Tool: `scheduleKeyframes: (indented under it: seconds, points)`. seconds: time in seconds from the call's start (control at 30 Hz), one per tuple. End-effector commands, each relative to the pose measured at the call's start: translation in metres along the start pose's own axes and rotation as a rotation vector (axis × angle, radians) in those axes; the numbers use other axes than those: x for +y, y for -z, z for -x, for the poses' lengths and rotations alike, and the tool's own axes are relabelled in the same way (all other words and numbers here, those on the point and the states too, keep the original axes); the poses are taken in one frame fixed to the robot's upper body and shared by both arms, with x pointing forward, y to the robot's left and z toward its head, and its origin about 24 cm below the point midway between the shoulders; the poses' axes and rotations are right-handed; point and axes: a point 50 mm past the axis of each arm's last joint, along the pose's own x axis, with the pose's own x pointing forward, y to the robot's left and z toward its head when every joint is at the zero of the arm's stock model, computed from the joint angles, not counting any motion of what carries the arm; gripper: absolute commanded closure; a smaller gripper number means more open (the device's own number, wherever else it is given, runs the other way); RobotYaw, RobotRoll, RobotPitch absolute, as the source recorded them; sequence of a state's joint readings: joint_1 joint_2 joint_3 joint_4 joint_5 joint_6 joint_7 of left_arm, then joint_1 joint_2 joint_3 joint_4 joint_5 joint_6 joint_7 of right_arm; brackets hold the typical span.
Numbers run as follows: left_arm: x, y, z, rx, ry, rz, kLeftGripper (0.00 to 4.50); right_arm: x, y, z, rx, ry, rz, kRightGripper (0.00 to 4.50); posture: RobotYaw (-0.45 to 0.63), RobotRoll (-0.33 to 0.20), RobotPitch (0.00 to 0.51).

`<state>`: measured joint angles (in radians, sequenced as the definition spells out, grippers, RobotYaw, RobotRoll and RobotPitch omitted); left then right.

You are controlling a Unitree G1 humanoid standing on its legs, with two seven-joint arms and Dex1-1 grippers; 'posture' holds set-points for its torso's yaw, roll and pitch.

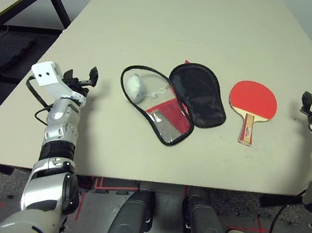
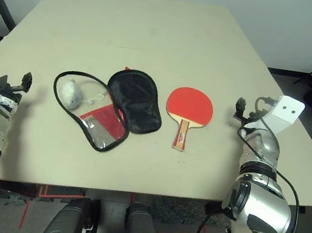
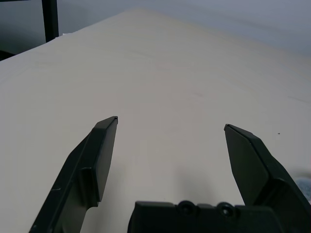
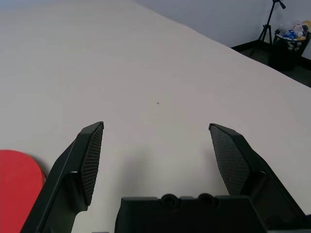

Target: Store the ping-pong paddle in its case and zip it.

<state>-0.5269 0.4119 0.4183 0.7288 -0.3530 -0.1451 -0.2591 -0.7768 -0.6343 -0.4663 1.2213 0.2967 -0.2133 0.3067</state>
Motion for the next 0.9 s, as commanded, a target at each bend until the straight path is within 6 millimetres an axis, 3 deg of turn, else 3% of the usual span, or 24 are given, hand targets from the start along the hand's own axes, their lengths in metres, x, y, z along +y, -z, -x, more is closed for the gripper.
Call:
scheduleKeyframes:
  seconds: [0.03,0.17,0.27,0.47,0.57,0.63,0.7,0.9]
  points:
    - [-0.003,0.006,-0.001,0.025,0.005,0.0,0.0,-0.008,0.003,0.004,0.0,0.021,0.003,0.02,-0.1,0.0,0.13]
    - [-0.009,0.009,-0.004,0.039,0.031,0.001,0.0,-0.01,0.002,0.005,-0.01,0.031,0.004,0.02,-0.11,0.0,0.124]
    - [-0.008,0.0,-0.009,0.018,0.035,-0.007,0.0,-0.011,-0.001,0.004,-0.007,0.052,0.009,0.02,-0.1,0.0,0.12]
    - [-0.017,-0.051,-0.028,-0.058,0.232,-0.094,0.0,0.002,-0.023,-0.004,0.022,-0.009,0.066,0.02,-0.09,0.0,0.113]
    - [-0.022,-0.093,-0.037,-0.108,0.344,-0.143,0.0,0.018,-0.038,-0.001,0.091,-0.069,0.057,0.02,-0.1,0.0,0.101]
    - [-0.036,-0.117,-0.041,-0.121,0.463,-0.164,0.0,0.034,-0.046,0.008,0.182,-0.141,0.065,0.02,-0.1,0.0,0.098]
    - [-0.055,-0.129,-0.042,-0.098,0.607,-0.176,0.0,0.049,-0.048,0.02,0.283,-0.19,0.077,0.02,-0.1,0.0,0.097]
    - [-0.11,-0.123,-0.029,0.007,0.95,-0.277,0.0,0.084,-0.045,0.048,0.462,-0.263,0.117,0.02,-0.12,0.0,0.097]
